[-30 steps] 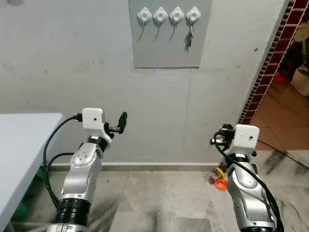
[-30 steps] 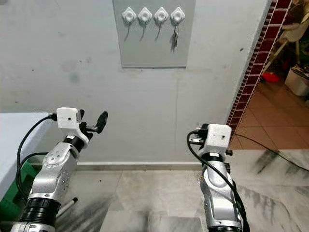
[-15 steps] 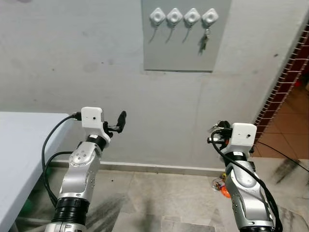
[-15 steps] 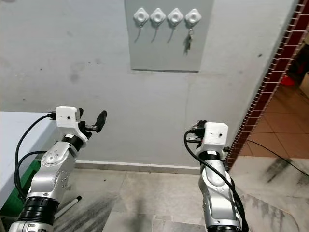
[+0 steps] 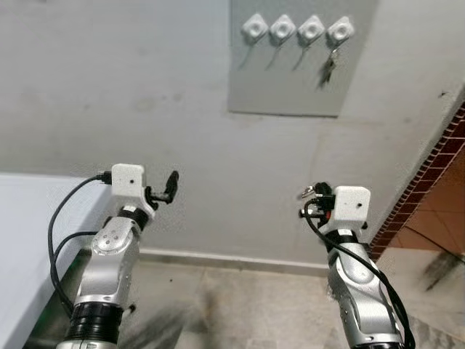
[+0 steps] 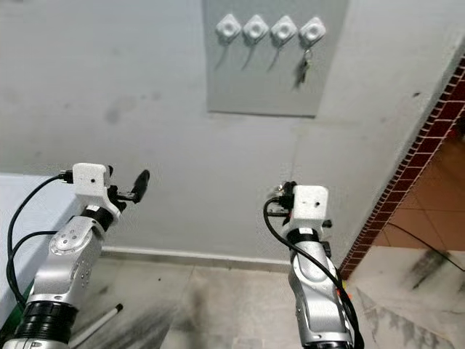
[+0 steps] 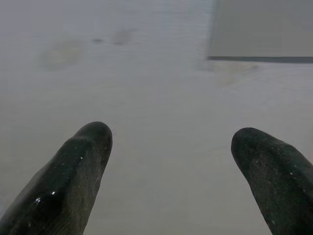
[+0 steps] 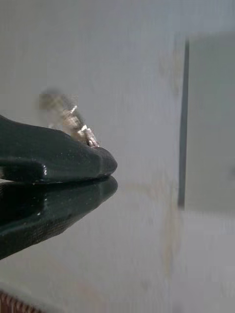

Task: Hang keys on a hook

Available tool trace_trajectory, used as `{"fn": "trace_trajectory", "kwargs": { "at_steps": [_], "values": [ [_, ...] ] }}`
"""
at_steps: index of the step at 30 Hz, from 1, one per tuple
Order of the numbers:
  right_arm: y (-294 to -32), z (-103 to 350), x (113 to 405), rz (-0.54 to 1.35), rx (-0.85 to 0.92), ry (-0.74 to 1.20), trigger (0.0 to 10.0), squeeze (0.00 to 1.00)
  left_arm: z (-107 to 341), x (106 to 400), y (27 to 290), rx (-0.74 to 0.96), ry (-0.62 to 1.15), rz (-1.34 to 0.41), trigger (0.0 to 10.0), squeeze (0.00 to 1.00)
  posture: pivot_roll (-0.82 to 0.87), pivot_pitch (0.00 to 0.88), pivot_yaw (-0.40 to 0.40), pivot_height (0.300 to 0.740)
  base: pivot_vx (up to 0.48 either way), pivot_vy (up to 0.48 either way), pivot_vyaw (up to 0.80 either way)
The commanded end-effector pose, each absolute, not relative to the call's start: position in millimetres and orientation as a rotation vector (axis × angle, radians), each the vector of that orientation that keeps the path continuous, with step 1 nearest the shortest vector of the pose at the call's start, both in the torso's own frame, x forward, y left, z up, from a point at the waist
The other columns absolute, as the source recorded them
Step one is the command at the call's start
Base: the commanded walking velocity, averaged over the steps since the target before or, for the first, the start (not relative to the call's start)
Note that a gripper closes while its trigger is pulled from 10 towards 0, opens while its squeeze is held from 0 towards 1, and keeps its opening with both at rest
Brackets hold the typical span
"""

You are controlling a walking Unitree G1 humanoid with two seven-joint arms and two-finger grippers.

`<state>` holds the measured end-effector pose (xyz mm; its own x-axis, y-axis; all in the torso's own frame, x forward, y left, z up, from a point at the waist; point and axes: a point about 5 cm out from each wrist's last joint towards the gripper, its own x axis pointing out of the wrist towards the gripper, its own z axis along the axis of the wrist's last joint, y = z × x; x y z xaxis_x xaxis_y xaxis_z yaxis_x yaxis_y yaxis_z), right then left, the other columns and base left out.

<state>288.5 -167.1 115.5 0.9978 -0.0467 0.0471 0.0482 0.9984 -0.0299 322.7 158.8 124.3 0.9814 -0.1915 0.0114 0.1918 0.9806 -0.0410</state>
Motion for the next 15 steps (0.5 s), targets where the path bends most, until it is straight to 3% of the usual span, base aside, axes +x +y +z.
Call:
{"fn": "trace_trajectory", "kwargs": {
  "at_steps": [1,15],
  "values": [
    [-166.1,122.7,290.6,-0.052,-0.021,-0.074,10.0,0.00,131.0,323.6,161.0,-0.009,-0.030,-0.197,10.0,0.00,-0.08,0.000,0.044,0.740,0.458,0.000,0.00],
    [-165.2,122.0,289.9,-0.053,-0.021,-0.074,10.0,0.00,130.4,322.7,160.7,0.003,-0.026,-0.198,10.0,0.00,-0.08,0.000,0.044,0.740,0.478,0.000,0.00]
  ]
}}
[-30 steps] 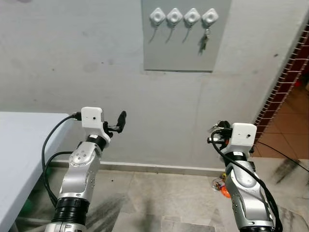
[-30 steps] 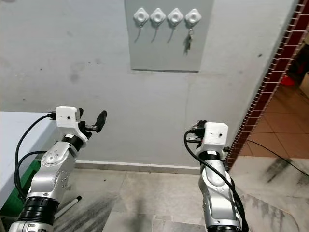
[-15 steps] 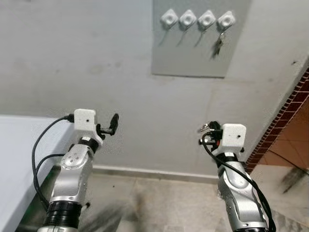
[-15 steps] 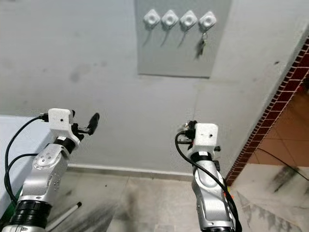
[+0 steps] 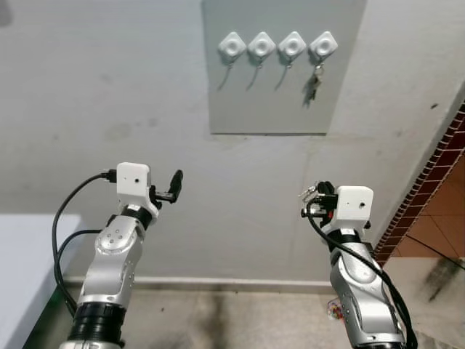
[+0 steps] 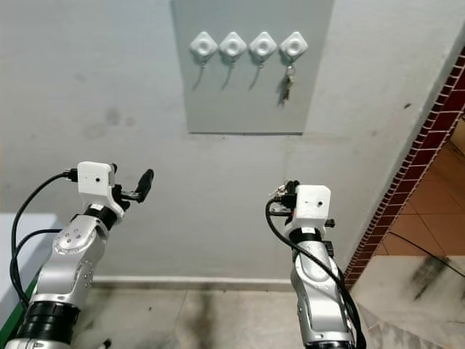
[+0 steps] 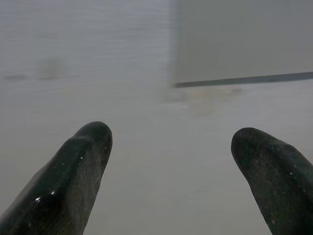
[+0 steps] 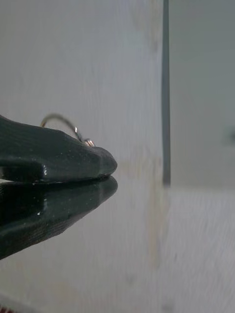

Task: Hang keys on a hook

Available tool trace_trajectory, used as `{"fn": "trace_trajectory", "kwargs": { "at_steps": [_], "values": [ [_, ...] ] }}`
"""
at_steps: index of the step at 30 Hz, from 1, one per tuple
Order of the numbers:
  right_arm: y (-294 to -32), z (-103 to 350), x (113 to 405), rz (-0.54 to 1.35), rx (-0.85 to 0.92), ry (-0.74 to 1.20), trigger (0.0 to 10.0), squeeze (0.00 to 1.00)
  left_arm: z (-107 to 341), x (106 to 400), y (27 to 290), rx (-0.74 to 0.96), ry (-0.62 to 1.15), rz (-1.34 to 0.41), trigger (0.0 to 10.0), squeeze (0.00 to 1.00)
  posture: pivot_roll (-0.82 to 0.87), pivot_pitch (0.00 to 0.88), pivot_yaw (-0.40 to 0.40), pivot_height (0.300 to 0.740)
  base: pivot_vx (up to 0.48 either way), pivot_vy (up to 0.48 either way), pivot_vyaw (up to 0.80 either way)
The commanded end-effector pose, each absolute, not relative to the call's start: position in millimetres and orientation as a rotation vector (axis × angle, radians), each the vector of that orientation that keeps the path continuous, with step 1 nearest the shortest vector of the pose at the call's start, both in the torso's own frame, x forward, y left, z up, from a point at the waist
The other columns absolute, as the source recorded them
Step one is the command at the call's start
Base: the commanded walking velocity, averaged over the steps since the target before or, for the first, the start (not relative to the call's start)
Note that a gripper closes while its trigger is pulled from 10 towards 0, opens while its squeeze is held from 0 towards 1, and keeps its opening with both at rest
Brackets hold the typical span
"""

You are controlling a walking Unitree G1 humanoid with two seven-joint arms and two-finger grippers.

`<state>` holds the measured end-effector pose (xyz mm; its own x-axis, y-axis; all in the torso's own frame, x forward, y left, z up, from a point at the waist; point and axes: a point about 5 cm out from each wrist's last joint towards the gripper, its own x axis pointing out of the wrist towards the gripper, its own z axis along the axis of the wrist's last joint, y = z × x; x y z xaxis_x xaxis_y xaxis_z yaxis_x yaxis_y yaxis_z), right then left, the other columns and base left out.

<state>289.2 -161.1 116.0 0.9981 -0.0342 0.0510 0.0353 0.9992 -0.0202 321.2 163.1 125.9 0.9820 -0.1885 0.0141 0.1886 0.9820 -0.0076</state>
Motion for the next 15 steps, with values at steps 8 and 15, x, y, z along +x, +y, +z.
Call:
{"fn": "trace_trajectory", "kwargs": {
  "at_steps": [8,15],
  "values": [
    [-164.1,122.4,290.1,-0.054,-0.020,-0.075,10.0,0.00,130.8,322.8,161.3,0.003,-0.024,-0.198,10.0,0.00,-0.08,0.000,0.048,0.740,0.480,0.000,0.00],
    [-163.9,121.3,289.7,-0.053,-0.026,-0.074,10.0,0.00,129.9,321.6,157.1,-0.050,-0.027,-0.205,10.0,0.00,-0.08,0.000,0.048,0.740,0.321,0.000,0.00]
  ]
}}
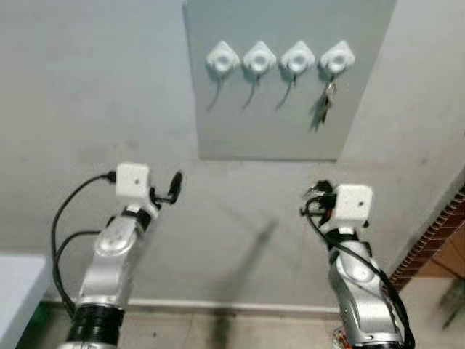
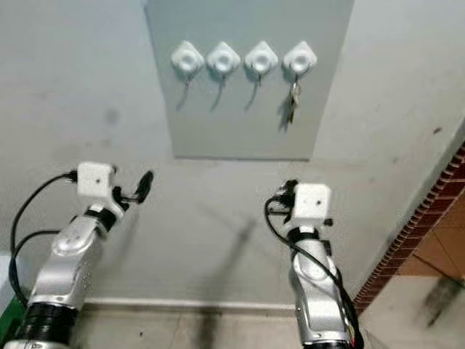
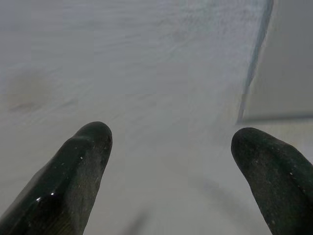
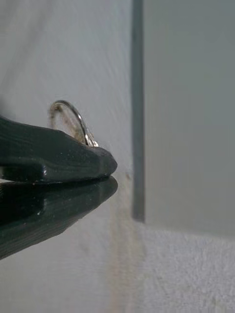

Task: Hang keys on a hook

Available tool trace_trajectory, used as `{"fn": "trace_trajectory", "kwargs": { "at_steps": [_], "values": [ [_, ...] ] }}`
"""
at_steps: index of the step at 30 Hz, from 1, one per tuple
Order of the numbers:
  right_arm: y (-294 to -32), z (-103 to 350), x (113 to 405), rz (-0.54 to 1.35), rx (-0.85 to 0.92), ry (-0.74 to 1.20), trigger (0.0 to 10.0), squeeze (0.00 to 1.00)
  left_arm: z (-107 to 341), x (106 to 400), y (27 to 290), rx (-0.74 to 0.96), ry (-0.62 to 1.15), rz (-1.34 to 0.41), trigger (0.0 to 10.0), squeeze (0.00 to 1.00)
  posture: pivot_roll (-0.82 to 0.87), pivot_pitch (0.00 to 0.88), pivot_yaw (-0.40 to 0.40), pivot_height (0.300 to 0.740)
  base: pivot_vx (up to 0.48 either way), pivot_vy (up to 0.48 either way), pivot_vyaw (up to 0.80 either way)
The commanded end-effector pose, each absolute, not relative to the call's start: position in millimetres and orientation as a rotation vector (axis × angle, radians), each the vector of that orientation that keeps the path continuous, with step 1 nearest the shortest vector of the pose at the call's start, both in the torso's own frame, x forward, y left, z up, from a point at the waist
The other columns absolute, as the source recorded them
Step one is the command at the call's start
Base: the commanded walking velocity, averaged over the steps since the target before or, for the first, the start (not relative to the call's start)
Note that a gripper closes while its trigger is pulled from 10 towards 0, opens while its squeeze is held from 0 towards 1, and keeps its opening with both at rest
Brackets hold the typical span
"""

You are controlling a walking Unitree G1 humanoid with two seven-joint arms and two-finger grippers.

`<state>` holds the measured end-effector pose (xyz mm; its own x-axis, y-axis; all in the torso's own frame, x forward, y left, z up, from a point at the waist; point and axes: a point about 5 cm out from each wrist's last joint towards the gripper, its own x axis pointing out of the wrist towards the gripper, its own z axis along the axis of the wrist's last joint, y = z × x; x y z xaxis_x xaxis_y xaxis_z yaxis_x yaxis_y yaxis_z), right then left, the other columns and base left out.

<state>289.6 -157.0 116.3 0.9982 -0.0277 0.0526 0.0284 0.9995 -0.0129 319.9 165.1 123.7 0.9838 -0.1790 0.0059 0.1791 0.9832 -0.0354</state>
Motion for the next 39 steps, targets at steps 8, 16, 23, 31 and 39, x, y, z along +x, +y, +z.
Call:
{"fn": "trace_trajectory", "kwargs": {
  "at_steps": [8,16,23,31,39],
  "values": [
    [-162.9,121.7,289.4,-0.043,-0.035,-0.077,10.0,0.00,130.9,320.3,157.3,-0.047,-0.032,-0.201,10.0,0.00,-0.08,0.000,0.045,0.740,0.000,0.000,0.00],
    [-163.5,121.9,289.0,-0.042,-0.037,-0.077,10.0,0.00,131.4,318.9,158.1,-0.054,-0.035,-0.194,10.0,0.00,-0.08,0.000,0.044,0.740,0.000,0.000,0.00],
    [-162.9,122.8,289.6,-0.039,-0.040,-0.079,10.0,0.00,131.4,319.6,156.4,-0.053,-0.034,-0.198,10.0,0.00,-0.08,0.000,0.042,0.740,0.000,0.000,0.00],
    [-161.1,123.6,287.3,-0.018,-0.028,-0.083,10.0,0.00,132.5,316.1,154.0,-0.052,-0.049,-0.235,10.0,0.00,-0.08,0.000,0.043,0.740,0.000,0.000,0.00],
    [-149.5,138.0,281.0,0.150,0.026,-0.166,10.0,0.00,146.9,303.8,131.6,0.031,-0.152,-0.417,10.0,0.00,-0.08,0.000,0.038,0.740,0.000,0.000,0.00]
  ]
}}
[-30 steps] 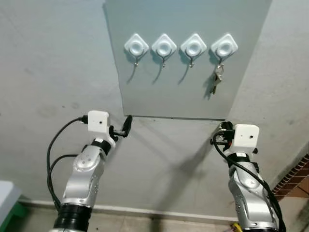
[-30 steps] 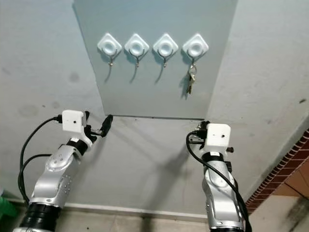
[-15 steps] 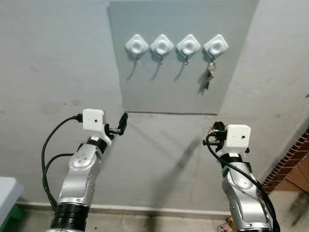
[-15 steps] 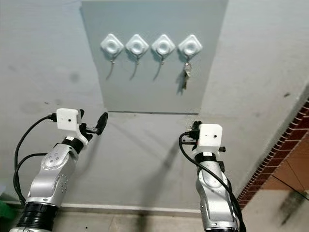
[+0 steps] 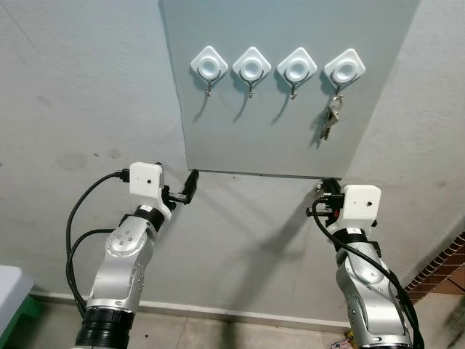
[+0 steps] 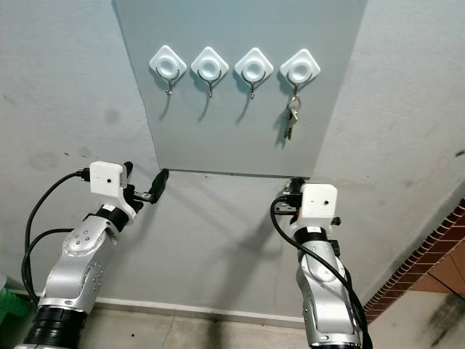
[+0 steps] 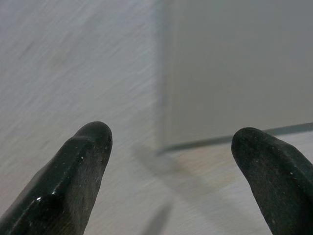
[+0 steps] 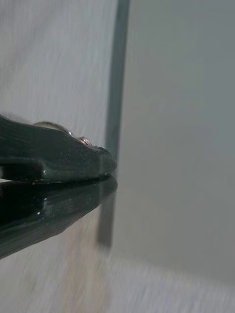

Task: Hang keys on a hook

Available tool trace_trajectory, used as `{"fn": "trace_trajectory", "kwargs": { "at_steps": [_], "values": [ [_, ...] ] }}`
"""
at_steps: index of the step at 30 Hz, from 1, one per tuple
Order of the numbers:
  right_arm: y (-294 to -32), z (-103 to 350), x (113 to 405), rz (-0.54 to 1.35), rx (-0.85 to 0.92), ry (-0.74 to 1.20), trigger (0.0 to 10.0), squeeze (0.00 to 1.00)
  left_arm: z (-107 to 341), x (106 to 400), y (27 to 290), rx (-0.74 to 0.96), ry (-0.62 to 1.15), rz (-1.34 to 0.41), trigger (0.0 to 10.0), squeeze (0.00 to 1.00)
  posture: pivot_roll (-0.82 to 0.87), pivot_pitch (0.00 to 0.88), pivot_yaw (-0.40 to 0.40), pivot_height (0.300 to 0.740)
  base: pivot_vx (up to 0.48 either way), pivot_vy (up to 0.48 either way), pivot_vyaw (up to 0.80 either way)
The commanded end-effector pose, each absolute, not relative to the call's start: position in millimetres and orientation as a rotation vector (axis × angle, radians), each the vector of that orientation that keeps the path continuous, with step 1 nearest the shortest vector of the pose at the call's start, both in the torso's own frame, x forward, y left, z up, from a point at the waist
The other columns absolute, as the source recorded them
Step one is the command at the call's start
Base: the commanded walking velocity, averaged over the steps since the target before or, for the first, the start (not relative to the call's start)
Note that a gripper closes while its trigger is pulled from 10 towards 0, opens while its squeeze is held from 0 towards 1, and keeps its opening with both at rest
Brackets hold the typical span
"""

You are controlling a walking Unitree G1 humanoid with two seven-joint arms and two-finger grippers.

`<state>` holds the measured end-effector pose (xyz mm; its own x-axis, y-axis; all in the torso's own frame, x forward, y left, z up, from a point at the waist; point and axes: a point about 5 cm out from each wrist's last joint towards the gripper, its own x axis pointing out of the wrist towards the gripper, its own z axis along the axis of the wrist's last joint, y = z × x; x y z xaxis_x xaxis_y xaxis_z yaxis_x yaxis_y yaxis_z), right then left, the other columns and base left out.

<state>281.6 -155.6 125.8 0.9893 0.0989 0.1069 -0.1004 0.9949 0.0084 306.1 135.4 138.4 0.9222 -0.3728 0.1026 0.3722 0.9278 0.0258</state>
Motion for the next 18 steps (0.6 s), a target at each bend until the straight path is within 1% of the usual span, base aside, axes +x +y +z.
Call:
{"fn": "trace_trajectory", "kwargs": {
  "at_steps": [1,4,6,8,14,18],
  "values": [
    [-147.1,141.7,278.8,0.191,0.043,-0.184,10.0,0.00,148.8,300.7,127.1,0.040,-0.170,-0.450,10.0,0.00,-0.08,0.000,0.038,0.740,0.000,0.000,0.00],
    [-142.1,148.2,274.0,0.271,0.073,-0.212,10.0,0.00,150.1,294.9,118.5,0.047,-0.186,-0.510,10.0,0.00,-0.08,0.000,0.038,0.740,0.000,0.000,0.00],
    [-137.4,159.7,267.5,0.360,0.100,-0.258,10.0,0.00,155.4,288.3,110.2,0.040,-0.212,-0.569,10.0,0.00,-0.08,0.000,0.040,0.740,0.000,0.000,0.00],
    [-134.7,170.0,265.2,0.400,0.123,-0.296,10.0,0.00,161.3,288.1,107.7,0.030,-0.231,-0.589,10.0,0.00,-0.08,0.000,0.042,0.740,0.000,0.000,0.00],
    [-130.2,191.3,265.6,0.453,0.162,-0.366,10.0,0.00,173.3,292.2,107.1,0.042,-0.264,-0.609,10.0,0.00,-0.08,0.000,0.044,0.740,0.000,0.000,0.00],
    [-129.2,209.6,267.5,0.478,0.181,-0.419,10.0,0.00,195.2,298.0,108.4,0.032,-0.325,-0.614,10.0,0.00,-0.08,0.000,0.044,0.740,0.000,0.000,0.00]
  ]
}}
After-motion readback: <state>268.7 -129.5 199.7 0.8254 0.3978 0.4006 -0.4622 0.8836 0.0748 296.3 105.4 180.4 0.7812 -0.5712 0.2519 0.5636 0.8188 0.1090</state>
